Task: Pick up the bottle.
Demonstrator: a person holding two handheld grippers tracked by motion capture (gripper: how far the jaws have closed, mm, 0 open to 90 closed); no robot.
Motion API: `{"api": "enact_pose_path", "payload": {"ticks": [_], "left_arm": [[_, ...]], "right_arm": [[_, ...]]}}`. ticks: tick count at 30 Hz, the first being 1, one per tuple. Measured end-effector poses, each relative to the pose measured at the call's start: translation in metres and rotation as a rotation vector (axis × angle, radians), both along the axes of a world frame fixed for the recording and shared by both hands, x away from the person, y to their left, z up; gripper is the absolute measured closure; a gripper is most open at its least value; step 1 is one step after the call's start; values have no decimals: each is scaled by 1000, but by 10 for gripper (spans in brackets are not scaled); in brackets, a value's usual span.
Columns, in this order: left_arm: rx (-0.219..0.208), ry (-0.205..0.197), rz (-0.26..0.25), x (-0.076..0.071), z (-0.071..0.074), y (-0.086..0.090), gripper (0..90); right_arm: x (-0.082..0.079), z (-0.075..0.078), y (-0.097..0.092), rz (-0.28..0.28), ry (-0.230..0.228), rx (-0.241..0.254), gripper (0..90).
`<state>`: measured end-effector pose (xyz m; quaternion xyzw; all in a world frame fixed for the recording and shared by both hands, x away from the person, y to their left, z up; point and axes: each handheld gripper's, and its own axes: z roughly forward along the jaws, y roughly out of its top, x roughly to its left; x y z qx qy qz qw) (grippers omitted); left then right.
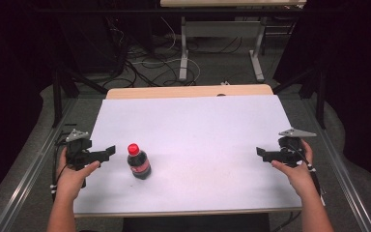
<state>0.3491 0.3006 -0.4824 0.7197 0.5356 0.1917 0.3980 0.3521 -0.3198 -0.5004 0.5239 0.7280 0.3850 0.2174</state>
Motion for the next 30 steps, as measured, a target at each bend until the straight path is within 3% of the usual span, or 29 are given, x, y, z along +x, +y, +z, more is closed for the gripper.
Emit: {"api": "enact_pose_path", "payload": {"ticks": [2,7,8,9,10,14,21,26,30], "left_arm": [[-13,-7,-15,-4,8,0,8],[22,-12,-56,-12,22,-2,14],[33,-30,-54,-14,24,-3,14],[59,-23,-61,-17,27,-4,14],[80,-54,-53,-24,32,-7,14],[38,-72,-95,-37,39,-11,14],[-8,-82,-168,-45,38,-22,13],[11,-85,-193,-42,33,-28,13],[12,-78,-260,-40,26,-38,13]], "right_arm": [[-1,4,0,12,-3,2,54],[-5,11,0,18,-1,-13,70],[-5,11,0,18,-1,-13,70],[-5,11,1,31,-11,-8,75],[-5,11,2,34,-8,-6,80],[-5,11,6,41,-10,-7,87],[-8,15,13,68,-46,-15,119],[-9,15,18,88,-37,-5,142],[-8,13,23,102,-35,-11,143]]}}
